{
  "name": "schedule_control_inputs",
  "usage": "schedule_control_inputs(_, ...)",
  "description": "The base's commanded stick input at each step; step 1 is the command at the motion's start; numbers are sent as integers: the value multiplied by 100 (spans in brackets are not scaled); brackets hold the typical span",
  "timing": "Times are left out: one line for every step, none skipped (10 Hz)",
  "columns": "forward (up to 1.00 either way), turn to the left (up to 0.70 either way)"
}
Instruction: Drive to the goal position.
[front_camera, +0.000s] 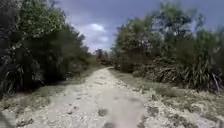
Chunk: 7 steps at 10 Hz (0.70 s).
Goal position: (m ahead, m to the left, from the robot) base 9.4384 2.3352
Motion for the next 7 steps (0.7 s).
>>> schedule_control_inputs(50,0)
schedule_control_inputs(50,0)
schedule_control_inputs(50,0)
schedule_control_inputs(50,0)
schedule_control_inputs(50,0)
schedule_control_inputs(50,0)
schedule_control_inputs(50,0)
